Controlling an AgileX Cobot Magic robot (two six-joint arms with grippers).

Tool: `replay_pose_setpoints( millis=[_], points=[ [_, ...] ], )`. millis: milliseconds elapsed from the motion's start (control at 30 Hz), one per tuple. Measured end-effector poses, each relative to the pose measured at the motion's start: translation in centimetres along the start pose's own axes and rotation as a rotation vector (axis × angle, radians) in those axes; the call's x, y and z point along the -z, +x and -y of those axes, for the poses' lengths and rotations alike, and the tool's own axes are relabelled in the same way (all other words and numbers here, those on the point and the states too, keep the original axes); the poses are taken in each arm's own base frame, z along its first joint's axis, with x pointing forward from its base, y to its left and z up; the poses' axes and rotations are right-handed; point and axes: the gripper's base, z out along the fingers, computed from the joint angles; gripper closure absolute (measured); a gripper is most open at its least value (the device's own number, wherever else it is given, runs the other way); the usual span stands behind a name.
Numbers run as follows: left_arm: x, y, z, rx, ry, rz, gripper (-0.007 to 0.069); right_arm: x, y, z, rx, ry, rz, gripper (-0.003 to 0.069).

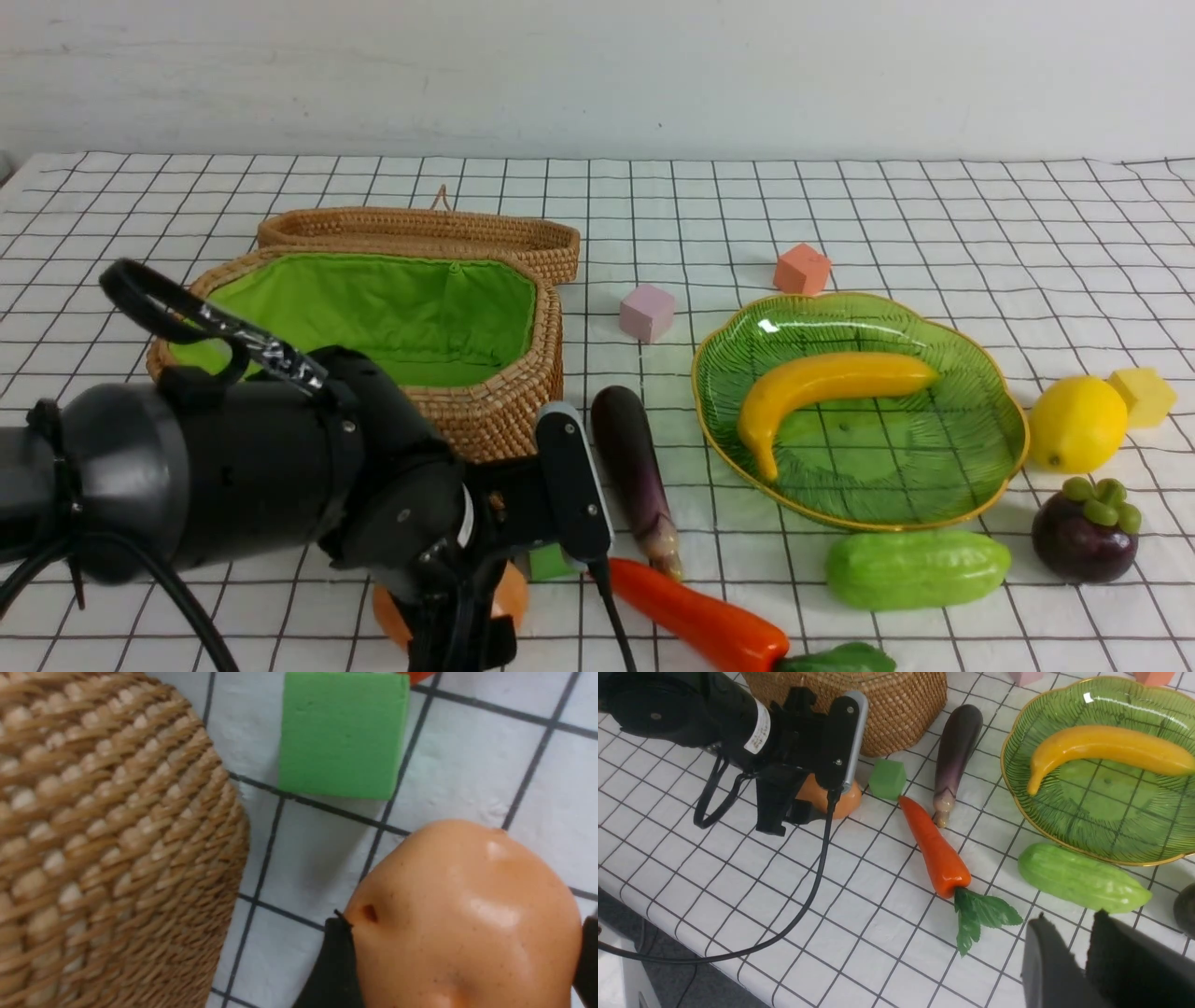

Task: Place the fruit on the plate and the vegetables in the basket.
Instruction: Grab a potato with your left arm and place it in the basket on the left

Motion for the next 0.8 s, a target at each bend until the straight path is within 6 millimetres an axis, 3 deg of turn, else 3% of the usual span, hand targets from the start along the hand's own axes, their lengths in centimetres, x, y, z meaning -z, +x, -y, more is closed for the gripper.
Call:
replay_pose_setpoints(
  millis=[200,500,800],
  points=[
    [-0.2,-0.3,0.3,0.026,0.031,0.025,0.0029,0.0,0.0,0.0,0.017,0.000,0.000,0.0497],
    [-2.3,-0.4,0.5,0.012,0.063,-0.019,0.0025,0.0,0.0,0.0,0.017,0.000,0.000,0.0497],
    [-1.5,0.1,0.8,0.039,0.099,-0.051,0.0036,0.0,0.0,0.0,0.018,0.000,0.000,0.0497]
  ],
)
